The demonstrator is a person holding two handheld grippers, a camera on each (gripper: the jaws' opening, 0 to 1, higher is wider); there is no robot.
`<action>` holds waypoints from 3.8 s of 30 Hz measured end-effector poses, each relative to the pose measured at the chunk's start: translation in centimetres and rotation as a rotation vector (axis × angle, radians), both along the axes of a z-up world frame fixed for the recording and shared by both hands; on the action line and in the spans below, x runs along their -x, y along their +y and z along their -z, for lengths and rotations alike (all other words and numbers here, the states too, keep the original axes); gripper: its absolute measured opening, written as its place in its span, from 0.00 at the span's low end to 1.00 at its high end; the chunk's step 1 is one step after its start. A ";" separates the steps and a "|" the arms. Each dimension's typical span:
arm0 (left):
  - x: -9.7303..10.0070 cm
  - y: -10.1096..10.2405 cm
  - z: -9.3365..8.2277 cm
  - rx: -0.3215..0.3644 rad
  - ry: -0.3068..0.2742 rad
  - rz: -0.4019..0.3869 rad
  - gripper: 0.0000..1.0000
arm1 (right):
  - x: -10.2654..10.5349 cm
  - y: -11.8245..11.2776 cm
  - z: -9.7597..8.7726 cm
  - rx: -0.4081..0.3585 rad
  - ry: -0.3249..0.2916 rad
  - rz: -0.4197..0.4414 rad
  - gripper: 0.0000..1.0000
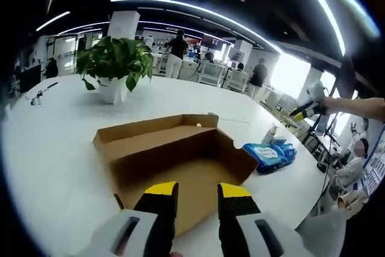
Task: Operate the shoe box by opening the lid, removing the specified soft item, and placing it in the target area until the item is outside and the box remains undamaged.
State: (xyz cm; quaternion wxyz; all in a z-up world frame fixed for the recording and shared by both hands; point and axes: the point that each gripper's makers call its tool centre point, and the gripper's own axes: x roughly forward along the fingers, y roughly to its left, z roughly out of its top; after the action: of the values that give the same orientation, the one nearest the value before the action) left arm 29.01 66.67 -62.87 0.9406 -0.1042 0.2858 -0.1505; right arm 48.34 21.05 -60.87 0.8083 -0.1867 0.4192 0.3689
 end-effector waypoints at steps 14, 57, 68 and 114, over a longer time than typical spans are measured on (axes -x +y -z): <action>2.2 6.4 3.2 -0.034 0.096 -0.209 0.26 | 2.3 4.0 -0.7 -0.288 0.027 0.114 0.36; 1.2 6.2 8.1 -0.142 0.238 -0.055 0.18 | 12.6 6.1 3.4 -0.369 0.153 0.153 0.39; 1.2 5.7 8.0 -0.149 0.244 0.058 0.18 | 12.8 8.1 3.9 -0.390 0.171 0.148 0.38; 1.5 3.8 8.0 -0.138 0.228 0.176 0.18 | -0.1 23.2 5.6 -0.510 0.192 0.359 0.34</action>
State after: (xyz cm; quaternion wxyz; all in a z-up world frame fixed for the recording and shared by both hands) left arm 27.54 70.44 -70.91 0.8902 -0.0305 0.4083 -0.1997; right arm 48.43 44.28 -66.51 0.8379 0.1345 0.4140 0.3293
